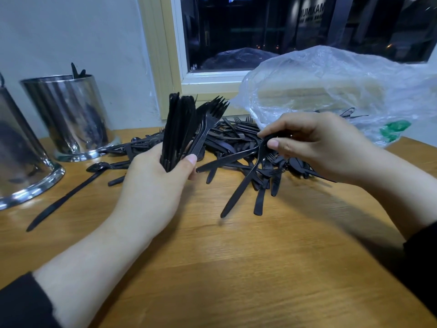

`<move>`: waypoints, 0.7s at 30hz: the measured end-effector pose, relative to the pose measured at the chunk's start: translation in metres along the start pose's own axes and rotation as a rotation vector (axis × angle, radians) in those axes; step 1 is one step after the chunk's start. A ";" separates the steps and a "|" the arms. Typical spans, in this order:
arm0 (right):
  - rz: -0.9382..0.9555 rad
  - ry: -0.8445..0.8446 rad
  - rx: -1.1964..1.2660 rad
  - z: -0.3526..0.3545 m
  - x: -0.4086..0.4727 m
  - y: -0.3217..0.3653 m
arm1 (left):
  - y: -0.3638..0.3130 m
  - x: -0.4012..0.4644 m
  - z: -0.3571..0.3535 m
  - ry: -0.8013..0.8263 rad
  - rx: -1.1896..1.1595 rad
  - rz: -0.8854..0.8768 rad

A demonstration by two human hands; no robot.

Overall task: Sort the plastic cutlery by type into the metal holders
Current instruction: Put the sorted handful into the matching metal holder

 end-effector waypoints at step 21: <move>-0.090 -0.214 0.240 -0.006 0.002 0.003 | 0.002 -0.019 -0.043 0.374 -0.259 0.121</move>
Point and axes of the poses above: each hand's wrist, its own x-axis towards the middle knuckle, its own z-axis out of the back of the hand, y = z × x, the point moved 9 cm from there along x, towards the middle knuckle, and after that the axes turned 9 degrees about -z, right-handed, at the moved point
